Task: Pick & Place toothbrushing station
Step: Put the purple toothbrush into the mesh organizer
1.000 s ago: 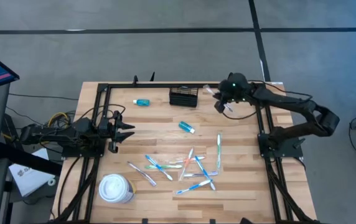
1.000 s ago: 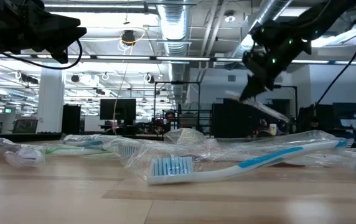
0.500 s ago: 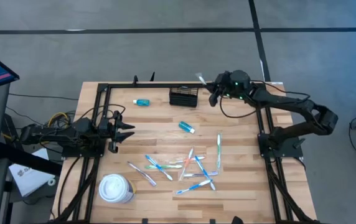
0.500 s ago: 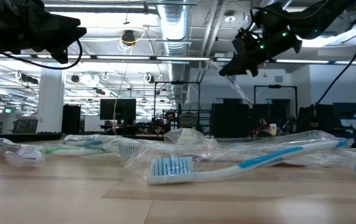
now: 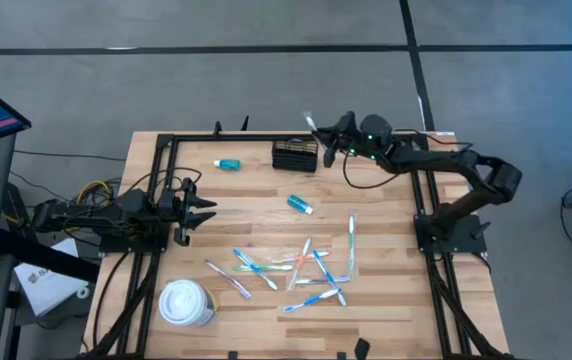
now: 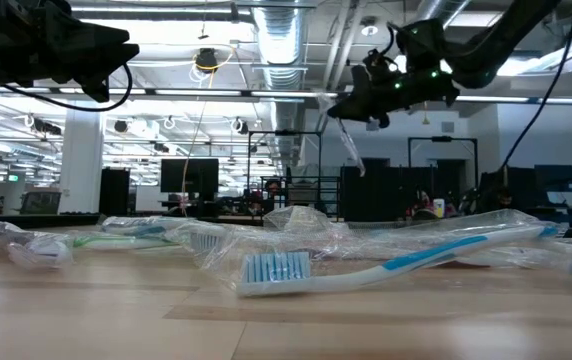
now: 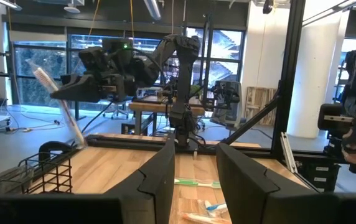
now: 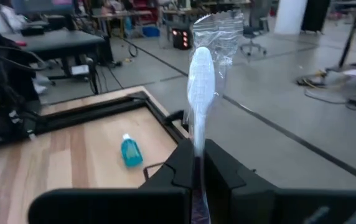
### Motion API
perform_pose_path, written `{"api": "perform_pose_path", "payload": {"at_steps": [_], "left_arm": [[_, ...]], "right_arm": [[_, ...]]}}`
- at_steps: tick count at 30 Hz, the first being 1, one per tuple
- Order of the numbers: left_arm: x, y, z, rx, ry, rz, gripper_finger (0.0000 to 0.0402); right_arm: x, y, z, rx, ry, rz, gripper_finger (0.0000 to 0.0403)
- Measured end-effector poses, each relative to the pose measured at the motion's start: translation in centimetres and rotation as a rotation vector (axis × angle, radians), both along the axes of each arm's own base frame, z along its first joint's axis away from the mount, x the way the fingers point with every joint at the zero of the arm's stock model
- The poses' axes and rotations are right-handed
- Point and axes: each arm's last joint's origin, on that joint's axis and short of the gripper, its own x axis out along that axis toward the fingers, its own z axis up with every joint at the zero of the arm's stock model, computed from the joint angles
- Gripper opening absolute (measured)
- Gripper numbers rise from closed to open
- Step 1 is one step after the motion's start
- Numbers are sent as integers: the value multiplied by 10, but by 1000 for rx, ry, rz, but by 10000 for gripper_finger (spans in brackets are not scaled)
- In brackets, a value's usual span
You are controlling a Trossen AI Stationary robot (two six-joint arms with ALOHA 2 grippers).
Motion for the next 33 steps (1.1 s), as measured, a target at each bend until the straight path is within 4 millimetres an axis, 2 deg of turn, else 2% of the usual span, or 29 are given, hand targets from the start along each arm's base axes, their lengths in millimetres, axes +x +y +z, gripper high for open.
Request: {"api": "perform_pose_path", "payload": {"at_steps": [16,29,33], "left_arm": [[0,0,0,0,5,0,113],[5,0,-5,0,55,0,113],[7,0,-7,0,81,0,113]], "right_arm": [[13,-19,-12,-52,-261,41,7],[12,-21,-14,-33,-276,54,7],[16,-22,-22,-22,-283,58,7]]}}
